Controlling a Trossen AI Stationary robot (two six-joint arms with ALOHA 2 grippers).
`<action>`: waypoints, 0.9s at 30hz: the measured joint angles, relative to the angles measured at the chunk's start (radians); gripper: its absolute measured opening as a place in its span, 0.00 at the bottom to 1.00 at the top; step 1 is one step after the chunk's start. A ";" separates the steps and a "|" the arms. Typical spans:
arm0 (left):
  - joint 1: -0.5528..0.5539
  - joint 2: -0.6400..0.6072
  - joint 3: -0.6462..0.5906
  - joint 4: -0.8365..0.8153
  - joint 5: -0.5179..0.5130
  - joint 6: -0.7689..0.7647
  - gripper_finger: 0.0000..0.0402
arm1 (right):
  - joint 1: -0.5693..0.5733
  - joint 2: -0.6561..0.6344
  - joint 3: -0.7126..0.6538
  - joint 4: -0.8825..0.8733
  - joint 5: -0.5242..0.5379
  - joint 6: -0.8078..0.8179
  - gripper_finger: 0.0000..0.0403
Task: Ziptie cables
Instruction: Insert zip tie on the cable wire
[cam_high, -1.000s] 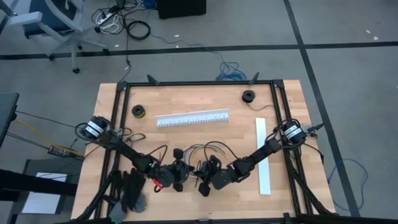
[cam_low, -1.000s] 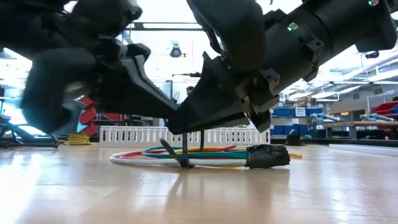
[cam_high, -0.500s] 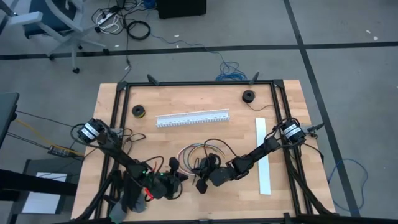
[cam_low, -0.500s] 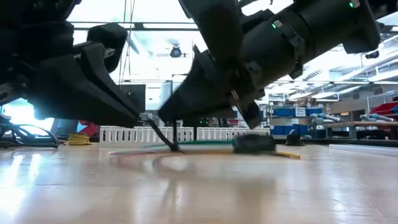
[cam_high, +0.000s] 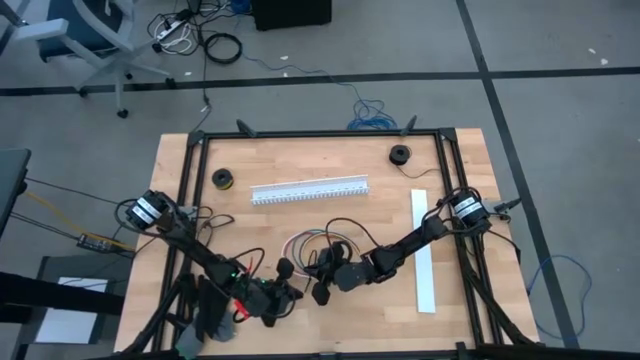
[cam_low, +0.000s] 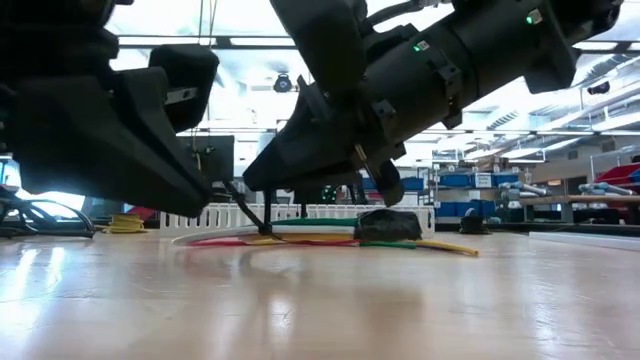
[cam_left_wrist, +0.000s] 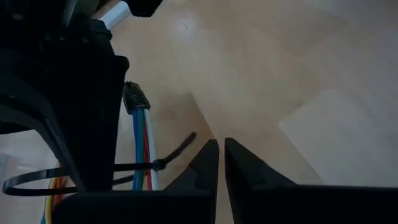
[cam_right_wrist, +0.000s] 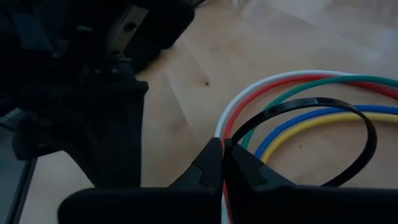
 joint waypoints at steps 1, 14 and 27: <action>0.002 0.004 0.000 0.004 0.000 -0.001 0.02 | -0.001 0.000 0.000 0.004 -0.004 0.000 0.00; 0.030 0.014 0.000 -0.017 -0.088 -0.118 0.06 | 0.000 0.000 0.000 0.031 -0.009 -0.003 0.00; 0.038 0.014 0.000 -0.004 -0.084 -0.114 0.06 | -0.005 0.000 0.000 0.068 -0.013 0.036 0.00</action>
